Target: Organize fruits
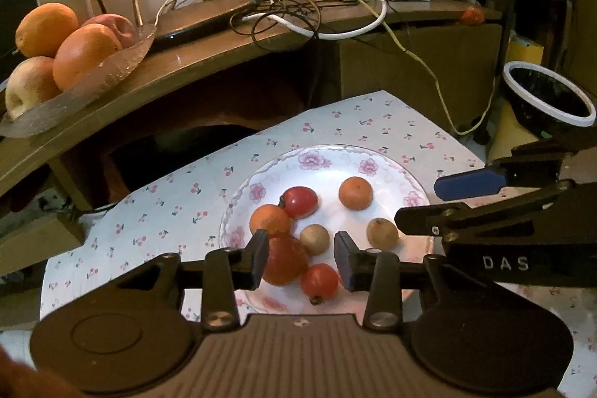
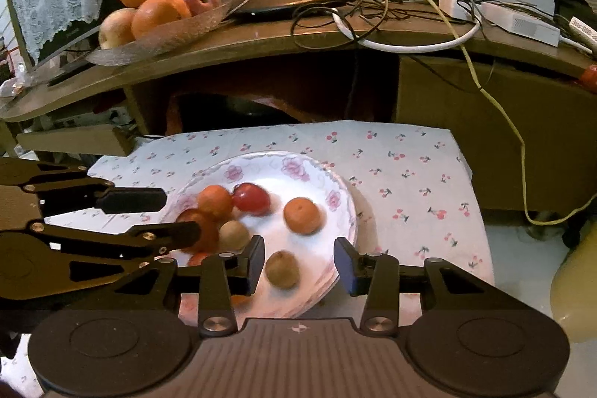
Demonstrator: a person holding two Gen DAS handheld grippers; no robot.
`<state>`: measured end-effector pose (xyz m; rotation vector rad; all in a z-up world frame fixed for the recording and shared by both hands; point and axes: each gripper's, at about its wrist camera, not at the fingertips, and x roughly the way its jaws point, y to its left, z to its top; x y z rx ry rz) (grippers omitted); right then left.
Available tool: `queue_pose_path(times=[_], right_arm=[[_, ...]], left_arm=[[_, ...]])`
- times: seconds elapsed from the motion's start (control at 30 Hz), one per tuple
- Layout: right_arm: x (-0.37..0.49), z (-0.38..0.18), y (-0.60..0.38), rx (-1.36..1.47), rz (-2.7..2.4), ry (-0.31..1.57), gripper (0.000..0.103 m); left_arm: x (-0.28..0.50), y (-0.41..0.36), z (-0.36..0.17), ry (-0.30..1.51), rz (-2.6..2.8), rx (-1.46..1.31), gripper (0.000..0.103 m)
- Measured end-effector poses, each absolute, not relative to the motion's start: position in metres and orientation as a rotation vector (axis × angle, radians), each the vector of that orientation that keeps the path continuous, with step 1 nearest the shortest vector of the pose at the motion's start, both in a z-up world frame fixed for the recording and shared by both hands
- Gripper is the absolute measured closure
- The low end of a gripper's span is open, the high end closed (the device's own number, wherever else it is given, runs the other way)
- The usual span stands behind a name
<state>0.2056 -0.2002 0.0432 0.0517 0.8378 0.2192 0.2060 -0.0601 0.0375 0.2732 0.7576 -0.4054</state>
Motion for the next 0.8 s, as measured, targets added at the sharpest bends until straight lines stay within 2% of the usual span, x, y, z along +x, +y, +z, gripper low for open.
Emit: queue_pose_path(times=[0.17, 0.4, 0.57, 0.8], right_arm=[[0.191, 0.049, -0.201, 0.062, 0.205, 0.837, 0.060], [0.171, 0.056, -0.205, 0.083, 0.174, 0.825, 0.059], [0.155, 0.060, -0.203, 0.085, 0.170, 0.822, 0.056], [0.129, 0.061, -0.196, 0.088, 0.165, 0.828, 0.055]], left_arm=[[0.194, -0.058, 0.039, 0.768, -0.392, 0.235, 0.054], [0.173, -0.052, 0.041, 0.777, -0.370, 0.188, 0.039], [0.157, -0.045, 0.044, 0.774, -0.337, 0.163, 0.032], [0.135, -0.032, 0.046, 0.769, -0.293, 0.130, 0.016]])
